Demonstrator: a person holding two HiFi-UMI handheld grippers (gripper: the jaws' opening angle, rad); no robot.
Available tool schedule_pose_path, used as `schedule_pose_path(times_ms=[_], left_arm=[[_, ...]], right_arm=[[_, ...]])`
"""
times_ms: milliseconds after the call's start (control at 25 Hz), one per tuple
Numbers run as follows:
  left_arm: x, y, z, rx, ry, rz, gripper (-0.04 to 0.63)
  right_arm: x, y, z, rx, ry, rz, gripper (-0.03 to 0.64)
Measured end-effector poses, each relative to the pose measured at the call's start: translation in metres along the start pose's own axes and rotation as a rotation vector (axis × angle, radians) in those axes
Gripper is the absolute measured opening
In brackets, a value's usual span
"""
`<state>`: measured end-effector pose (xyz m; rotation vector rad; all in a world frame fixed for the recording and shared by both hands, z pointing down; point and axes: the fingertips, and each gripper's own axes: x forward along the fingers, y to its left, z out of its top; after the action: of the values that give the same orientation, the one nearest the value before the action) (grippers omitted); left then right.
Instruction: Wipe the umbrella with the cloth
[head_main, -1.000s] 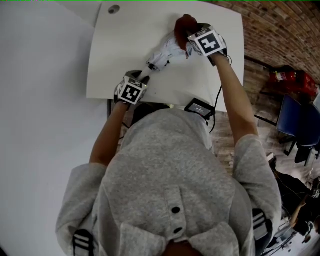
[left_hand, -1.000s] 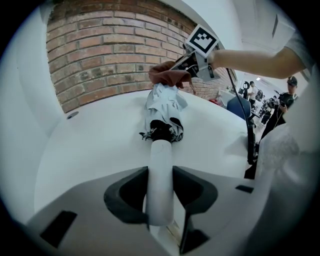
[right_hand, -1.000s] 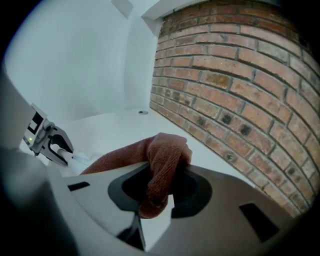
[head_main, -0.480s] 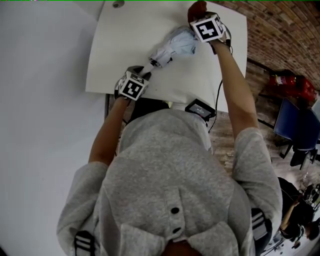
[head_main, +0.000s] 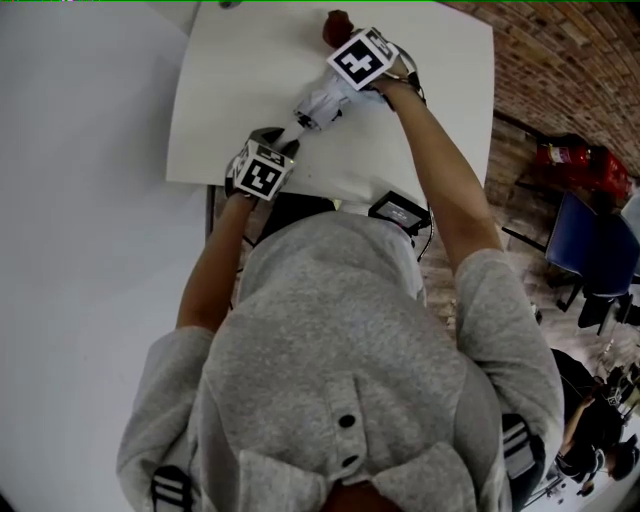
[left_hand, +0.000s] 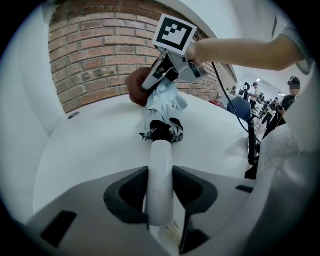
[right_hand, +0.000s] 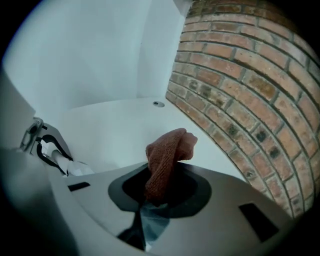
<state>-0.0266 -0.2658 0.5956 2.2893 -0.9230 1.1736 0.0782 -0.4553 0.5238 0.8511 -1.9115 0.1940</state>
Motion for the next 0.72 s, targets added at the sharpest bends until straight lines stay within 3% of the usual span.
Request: schedule_pose_path(times_ms=[160, 720], left_arm=[[0.001, 0.0, 0.002, 0.007, 0.002, -0.002, 0.155], [0.001, -0.001, 0.003, 0.001, -0.002, -0.011, 0.156]], right_arm=[[0.006, 0.02, 0.005, -0.061, 0.033, 0.029, 0.095], [0.007, 0.059, -0.003, -0.128, 0.2, 0.114, 0.095]])
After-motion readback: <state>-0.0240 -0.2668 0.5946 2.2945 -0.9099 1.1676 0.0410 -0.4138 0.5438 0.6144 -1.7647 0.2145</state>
